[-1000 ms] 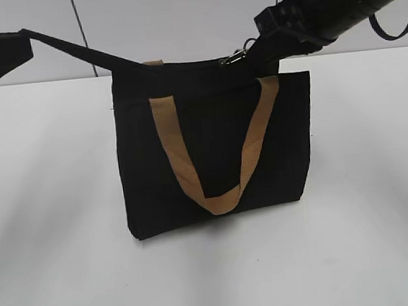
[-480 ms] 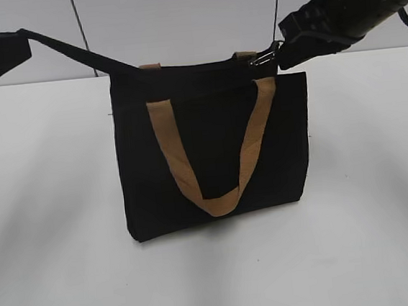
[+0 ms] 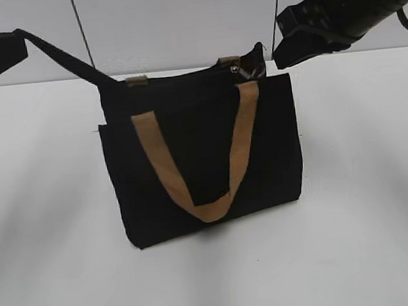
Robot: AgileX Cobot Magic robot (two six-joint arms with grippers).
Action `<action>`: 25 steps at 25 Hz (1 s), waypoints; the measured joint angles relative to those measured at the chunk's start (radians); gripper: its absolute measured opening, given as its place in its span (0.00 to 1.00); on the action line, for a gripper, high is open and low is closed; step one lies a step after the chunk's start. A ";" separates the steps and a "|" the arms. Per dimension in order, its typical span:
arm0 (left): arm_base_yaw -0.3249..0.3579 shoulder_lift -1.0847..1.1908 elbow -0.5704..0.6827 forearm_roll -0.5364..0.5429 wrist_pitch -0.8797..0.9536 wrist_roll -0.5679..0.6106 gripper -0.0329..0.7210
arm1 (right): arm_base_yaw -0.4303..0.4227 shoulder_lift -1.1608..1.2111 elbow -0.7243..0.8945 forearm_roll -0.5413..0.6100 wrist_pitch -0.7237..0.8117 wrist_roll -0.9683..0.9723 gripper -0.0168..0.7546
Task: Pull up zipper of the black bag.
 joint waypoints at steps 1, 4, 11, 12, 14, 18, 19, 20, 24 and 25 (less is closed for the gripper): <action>0.000 0.001 0.000 -0.002 0.008 0.000 0.07 | 0.000 0.000 0.000 0.000 0.001 0.001 0.10; 0.001 0.004 0.000 -0.003 0.017 0.000 0.09 | -0.001 0.000 0.000 0.001 0.021 0.001 0.28; 0.002 0.004 -0.001 -0.011 0.120 0.000 0.45 | -0.001 -0.043 0.000 -0.007 0.063 0.002 0.60; 0.002 0.004 -0.001 -0.021 0.174 0.000 0.53 | -0.001 -0.058 0.000 -0.012 0.063 0.002 0.61; 0.002 0.004 -0.001 -0.055 0.297 0.000 0.64 | -0.001 -0.083 0.000 -0.022 0.065 0.002 0.62; 0.002 0.004 -0.001 -0.241 0.597 0.000 0.72 | -0.003 -0.130 0.000 -0.055 0.080 0.002 0.62; 0.002 0.004 -0.001 -0.296 0.675 0.000 0.73 | -0.003 -0.138 0.000 -0.062 0.088 0.002 0.62; 0.002 0.004 -0.001 -0.345 0.734 0.000 0.73 | -0.004 -0.144 0.000 -0.074 0.099 0.002 0.62; 0.003 0.015 -0.003 -0.657 0.946 0.168 0.74 | -0.004 -0.164 0.000 -0.148 0.160 0.021 0.62; 0.003 0.023 -0.007 -0.772 0.990 0.267 0.74 | -0.004 -0.169 0.000 -0.173 0.177 0.033 0.62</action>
